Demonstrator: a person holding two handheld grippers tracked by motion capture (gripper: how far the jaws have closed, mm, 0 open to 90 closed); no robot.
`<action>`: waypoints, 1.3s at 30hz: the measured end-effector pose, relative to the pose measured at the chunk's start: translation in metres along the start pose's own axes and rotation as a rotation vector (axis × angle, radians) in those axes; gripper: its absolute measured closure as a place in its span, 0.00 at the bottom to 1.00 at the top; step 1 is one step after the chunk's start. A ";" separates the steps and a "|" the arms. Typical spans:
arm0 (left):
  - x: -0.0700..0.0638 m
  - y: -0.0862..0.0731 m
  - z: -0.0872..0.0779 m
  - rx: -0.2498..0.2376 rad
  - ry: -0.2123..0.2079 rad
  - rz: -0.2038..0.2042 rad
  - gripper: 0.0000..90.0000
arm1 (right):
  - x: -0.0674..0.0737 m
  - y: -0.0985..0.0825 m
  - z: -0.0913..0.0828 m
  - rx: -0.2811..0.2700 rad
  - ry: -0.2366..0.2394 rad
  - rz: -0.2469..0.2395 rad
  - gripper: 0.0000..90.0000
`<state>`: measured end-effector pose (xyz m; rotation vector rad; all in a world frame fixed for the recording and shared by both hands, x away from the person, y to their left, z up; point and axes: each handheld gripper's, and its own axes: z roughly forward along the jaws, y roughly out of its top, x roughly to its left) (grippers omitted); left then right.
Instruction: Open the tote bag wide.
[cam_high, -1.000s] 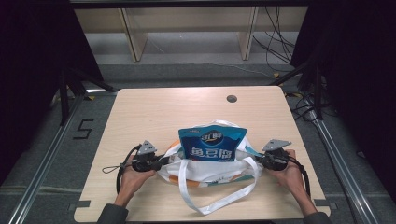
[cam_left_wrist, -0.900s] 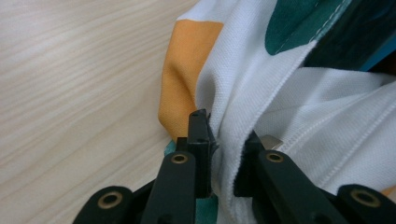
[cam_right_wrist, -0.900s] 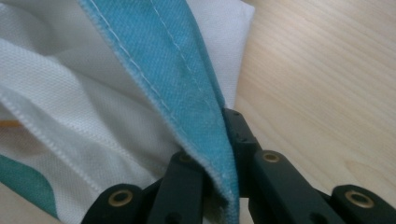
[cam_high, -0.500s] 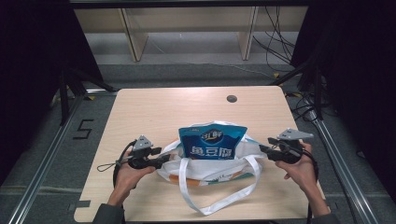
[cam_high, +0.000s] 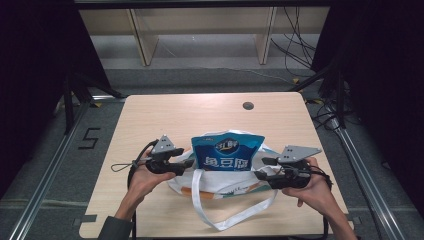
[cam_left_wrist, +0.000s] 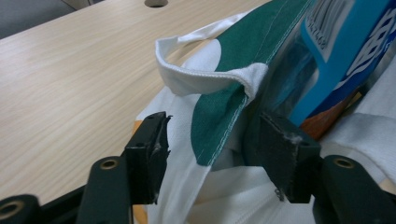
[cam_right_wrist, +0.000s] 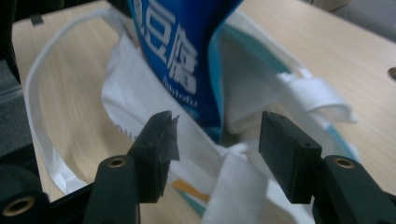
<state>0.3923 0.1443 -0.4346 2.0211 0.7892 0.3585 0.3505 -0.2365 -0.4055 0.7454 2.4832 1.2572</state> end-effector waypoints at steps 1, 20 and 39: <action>0.002 0.000 0.002 0.021 0.001 0.008 0.49 | 0.000 -0.001 0.004 0.009 0.000 -0.003 0.51; 0.064 0.031 0.051 0.058 0.082 -0.171 0.94 | 0.020 -0.023 0.007 0.209 0.029 -0.217 0.90; 0.066 0.005 0.062 0.098 0.109 -0.264 0.60 | 0.033 -0.047 0.035 0.263 0.099 -0.103 0.68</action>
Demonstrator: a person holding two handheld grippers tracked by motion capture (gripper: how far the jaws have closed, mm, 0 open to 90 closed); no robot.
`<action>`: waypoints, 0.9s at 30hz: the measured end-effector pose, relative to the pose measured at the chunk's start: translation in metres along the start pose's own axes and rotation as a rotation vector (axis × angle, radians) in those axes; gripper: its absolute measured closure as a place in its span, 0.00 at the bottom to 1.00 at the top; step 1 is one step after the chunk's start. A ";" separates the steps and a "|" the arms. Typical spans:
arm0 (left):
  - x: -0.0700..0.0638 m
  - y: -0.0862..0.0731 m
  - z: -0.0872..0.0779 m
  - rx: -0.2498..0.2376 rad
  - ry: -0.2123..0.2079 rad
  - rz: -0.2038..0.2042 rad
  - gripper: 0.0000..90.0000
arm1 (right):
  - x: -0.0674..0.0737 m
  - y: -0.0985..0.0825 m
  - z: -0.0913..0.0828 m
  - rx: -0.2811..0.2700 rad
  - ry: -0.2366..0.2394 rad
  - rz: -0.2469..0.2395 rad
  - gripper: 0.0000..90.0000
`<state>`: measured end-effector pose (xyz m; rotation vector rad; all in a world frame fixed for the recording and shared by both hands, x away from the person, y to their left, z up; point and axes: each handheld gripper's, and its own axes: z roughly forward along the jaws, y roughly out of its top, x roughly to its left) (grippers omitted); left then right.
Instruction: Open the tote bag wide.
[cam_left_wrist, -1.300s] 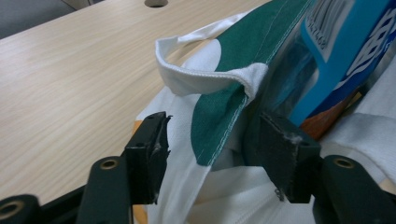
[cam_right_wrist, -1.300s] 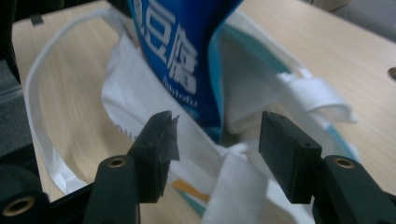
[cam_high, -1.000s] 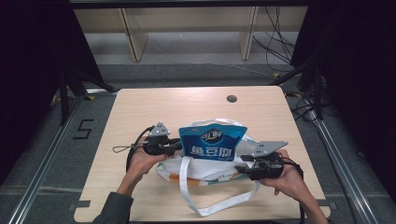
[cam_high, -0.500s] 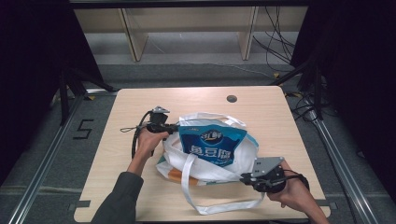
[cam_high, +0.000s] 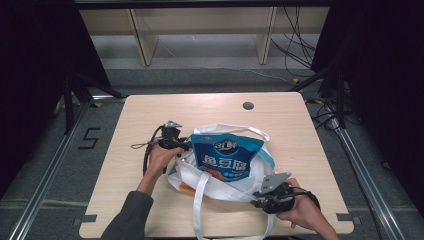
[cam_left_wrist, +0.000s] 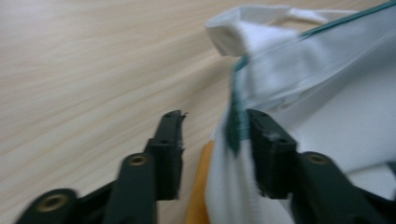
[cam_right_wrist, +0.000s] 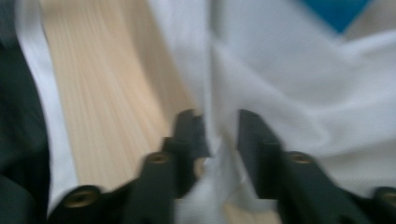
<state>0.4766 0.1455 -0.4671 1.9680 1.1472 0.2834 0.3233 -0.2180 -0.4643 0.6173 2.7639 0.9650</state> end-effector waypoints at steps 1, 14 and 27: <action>-0.001 0.000 -0.008 -0.010 0.006 0.000 0.53 | -0.002 0.002 -0.011 -0.036 0.011 0.003 0.63; -0.034 -0.013 -0.089 -0.166 -0.026 -0.017 0.35 | -0.040 0.024 -0.081 -0.325 -0.205 0.145 0.49; -0.093 -0.050 -0.098 -0.121 -0.213 0.120 0.38 | -0.085 0.047 -0.047 -0.260 -0.270 0.222 0.51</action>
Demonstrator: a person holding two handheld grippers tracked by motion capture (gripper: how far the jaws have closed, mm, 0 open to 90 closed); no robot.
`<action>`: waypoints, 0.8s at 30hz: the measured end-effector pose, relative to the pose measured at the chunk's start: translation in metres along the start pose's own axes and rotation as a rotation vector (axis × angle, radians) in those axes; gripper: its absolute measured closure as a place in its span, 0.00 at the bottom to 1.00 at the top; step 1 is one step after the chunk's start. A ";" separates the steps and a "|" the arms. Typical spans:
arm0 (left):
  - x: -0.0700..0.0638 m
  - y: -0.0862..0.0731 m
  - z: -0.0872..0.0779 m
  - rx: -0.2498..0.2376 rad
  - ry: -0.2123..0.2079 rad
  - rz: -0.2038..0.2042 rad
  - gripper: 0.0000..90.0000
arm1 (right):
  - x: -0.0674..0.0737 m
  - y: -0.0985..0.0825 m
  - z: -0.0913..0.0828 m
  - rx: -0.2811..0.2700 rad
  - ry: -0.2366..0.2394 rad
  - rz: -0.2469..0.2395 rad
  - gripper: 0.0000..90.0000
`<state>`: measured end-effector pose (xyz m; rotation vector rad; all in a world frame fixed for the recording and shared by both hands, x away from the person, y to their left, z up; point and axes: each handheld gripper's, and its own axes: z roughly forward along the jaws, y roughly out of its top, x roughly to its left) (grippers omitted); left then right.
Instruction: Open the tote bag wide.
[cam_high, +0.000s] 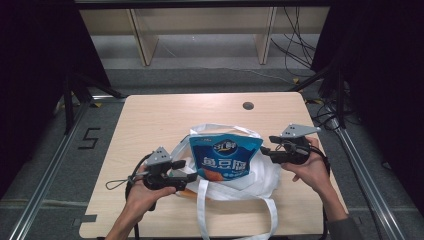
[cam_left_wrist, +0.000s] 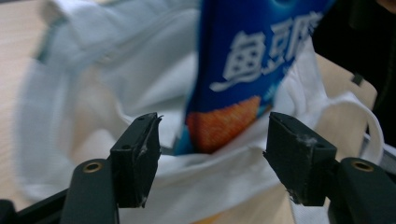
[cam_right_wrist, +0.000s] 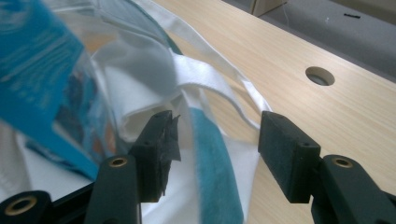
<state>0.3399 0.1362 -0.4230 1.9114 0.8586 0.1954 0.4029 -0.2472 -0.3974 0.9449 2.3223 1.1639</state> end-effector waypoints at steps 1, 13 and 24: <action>-0.001 -0.002 0.004 0.010 -0.024 0.024 0.37 | -0.002 0.001 0.005 -0.012 -0.003 0.001 0.51; -0.010 -0.030 0.040 0.208 -0.042 0.235 0.68 | -0.009 0.005 0.042 0.058 0.065 0.010 0.73; 0.000 -0.072 0.041 0.318 -0.072 0.285 0.90 | -0.049 -0.007 0.072 0.147 -0.111 0.021 0.96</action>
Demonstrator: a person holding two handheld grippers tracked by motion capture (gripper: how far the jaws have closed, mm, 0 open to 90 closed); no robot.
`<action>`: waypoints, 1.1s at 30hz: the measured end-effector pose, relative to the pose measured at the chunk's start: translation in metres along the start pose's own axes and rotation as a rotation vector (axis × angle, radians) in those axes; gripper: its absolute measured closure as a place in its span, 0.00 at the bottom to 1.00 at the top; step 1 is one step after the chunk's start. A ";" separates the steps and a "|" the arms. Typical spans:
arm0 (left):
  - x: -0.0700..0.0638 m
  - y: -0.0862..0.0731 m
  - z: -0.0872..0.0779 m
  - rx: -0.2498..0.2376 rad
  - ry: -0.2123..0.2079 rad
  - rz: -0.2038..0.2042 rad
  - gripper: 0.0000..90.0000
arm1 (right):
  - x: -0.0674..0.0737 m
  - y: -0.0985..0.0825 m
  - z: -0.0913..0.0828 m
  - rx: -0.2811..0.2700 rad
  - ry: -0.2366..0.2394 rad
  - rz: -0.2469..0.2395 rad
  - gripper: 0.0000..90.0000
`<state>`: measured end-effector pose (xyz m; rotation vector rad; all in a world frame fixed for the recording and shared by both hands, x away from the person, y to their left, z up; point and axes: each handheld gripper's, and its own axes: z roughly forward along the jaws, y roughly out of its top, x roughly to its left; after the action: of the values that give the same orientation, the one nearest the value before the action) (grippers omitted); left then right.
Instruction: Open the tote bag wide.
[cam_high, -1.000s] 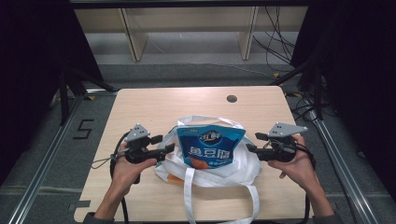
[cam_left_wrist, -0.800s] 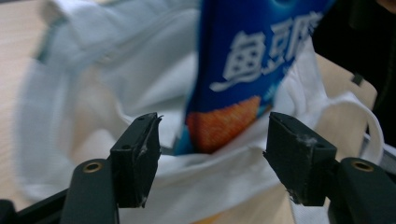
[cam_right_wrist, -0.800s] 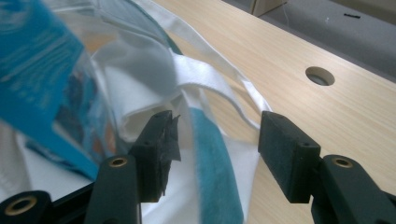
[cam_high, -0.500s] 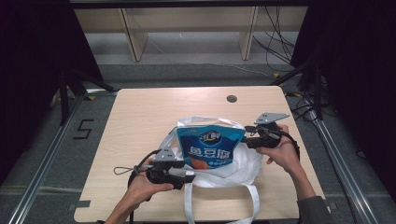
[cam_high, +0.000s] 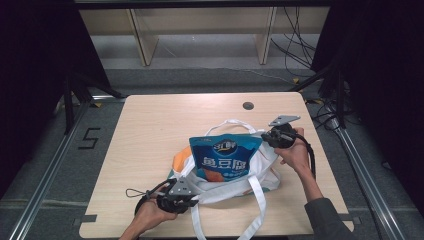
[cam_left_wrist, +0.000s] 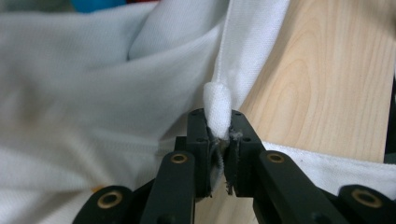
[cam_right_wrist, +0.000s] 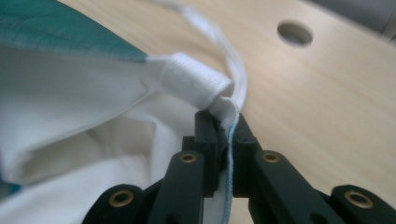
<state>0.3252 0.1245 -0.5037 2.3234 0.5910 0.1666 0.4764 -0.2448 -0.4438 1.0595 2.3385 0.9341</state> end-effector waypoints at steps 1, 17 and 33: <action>-0.001 0.000 0.000 0.007 0.009 0.011 0.90 | -0.002 -0.007 0.008 0.029 -0.002 0.011 0.96; 0.001 0.028 -0.048 -0.211 -0.032 -0.136 0.46 | -0.011 -0.013 -0.005 -0.008 0.006 0.187 0.52; 0.070 0.052 -0.040 -0.171 0.123 -0.258 0.55 | 0.082 -0.036 -0.090 -0.094 0.376 -0.086 0.48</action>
<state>0.3948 0.1482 -0.4421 2.0614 0.8957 0.2298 0.3533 -0.2358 -0.4146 0.7934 2.5803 1.2889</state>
